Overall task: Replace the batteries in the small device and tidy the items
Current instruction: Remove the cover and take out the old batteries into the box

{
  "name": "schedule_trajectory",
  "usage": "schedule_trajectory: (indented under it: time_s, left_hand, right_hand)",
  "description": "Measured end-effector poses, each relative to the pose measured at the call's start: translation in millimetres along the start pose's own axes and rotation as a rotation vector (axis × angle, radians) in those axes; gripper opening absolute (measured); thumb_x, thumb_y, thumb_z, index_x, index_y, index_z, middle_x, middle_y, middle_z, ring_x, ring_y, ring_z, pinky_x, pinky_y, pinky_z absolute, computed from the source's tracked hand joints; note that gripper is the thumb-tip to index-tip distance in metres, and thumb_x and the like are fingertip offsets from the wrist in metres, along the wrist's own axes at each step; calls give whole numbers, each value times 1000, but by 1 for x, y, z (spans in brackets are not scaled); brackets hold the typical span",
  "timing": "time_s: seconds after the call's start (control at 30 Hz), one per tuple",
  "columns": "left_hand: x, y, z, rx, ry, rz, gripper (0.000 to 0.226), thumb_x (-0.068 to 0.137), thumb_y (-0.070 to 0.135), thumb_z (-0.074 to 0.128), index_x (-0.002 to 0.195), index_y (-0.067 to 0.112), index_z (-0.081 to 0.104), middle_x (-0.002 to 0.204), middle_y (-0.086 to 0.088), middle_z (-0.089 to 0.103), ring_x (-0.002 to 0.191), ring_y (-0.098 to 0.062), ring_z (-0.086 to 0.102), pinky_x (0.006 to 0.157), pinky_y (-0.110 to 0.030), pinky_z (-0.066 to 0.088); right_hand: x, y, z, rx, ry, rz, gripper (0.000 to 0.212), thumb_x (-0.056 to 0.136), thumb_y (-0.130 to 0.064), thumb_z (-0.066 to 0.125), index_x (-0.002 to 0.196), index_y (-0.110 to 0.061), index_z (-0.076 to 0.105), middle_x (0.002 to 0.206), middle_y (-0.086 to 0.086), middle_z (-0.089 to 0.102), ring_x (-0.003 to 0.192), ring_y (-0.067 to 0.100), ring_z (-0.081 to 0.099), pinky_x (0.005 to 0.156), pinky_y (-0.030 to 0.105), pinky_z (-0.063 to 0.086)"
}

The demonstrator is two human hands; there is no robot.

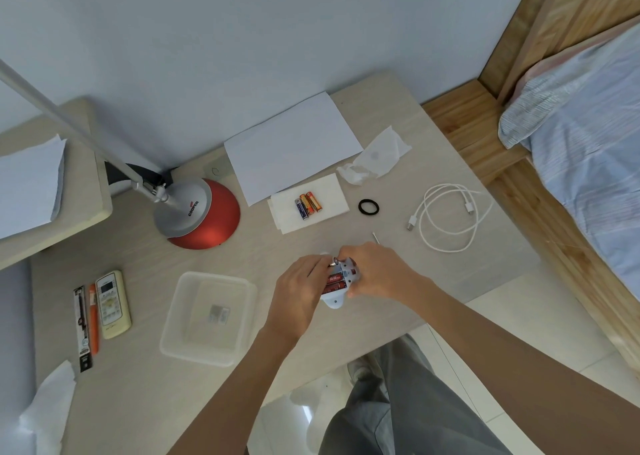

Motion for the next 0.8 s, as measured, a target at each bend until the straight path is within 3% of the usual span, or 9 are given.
schedule_trajectory:
  time_s: [0.07, 0.2, 0.33, 0.47, 0.67, 0.8]
  left_hand:
    - [-5, 1, -17, -65, 63, -71, 62, 115, 46, 35, 123, -1, 75, 117, -15, 78, 103, -30, 77, 88, -41, 66]
    - [-32, -17, -53, -136, 189, -270, 20, 104, 19, 71, 117, 5, 78, 111, -5, 80, 99, -19, 76, 89, -33, 64]
    - [-70, -40, -91, -152, 227, -478, 19, 94, 15, 82, 113, 15, 80, 105, 9, 79, 95, -7, 73, 89, -24, 59]
    - [-107, -75, -108, -188, 190, -729, 17, 95, 21, 82, 112, 23, 79, 104, 18, 76, 98, -6, 72, 89, -25, 57]
    - [-137, -120, -93, -94, 6, -855, 9, 93, 19, 84, 96, 26, 79, 91, 16, 76, 83, -5, 71, 80, -38, 63]
    - [-142, -140, -77, -37, -120, -910, 21, 90, 19, 84, 83, 35, 71, 78, 16, 72, 73, -8, 70, 72, -41, 63]
  right_hand:
    - [-1, 0, 0, 4, 4, -1, 54, 72, -36, 89, 118, -31, 61, 101, -6, 72, 85, 17, 70, 82, 38, 61]
    - [-3, 1, 0, -3, -7, -1, 52, 75, -35, 87, 118, -32, 60, 100, -8, 71, 86, 14, 69, 83, 39, 62]
    - [-4, -1, -2, -24, -20, -3, 49, 76, -37, 86, 117, -32, 60, 101, -8, 72, 86, 14, 70, 84, 39, 63]
    - [-4, -1, -2, -21, -28, 3, 51, 71, -41, 87, 113, -35, 58, 100, -9, 71, 85, 13, 70, 83, 40, 63]
    - [-5, -1, -2, -7, -28, 6, 52, 72, -38, 89, 114, -33, 59, 100, -10, 72, 85, 13, 70, 82, 39, 62]
    - [-7, -1, -1, -5, -16, 5, 52, 72, -38, 89, 115, -34, 60, 101, -10, 72, 84, 11, 69, 81, 37, 62]
Point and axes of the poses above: each hand's wrist, its own x-axis towards the middle knuckle, its own z-axis out of the palm, y = z × x, the point moved 5 cm from there along x, towards the middle knuckle
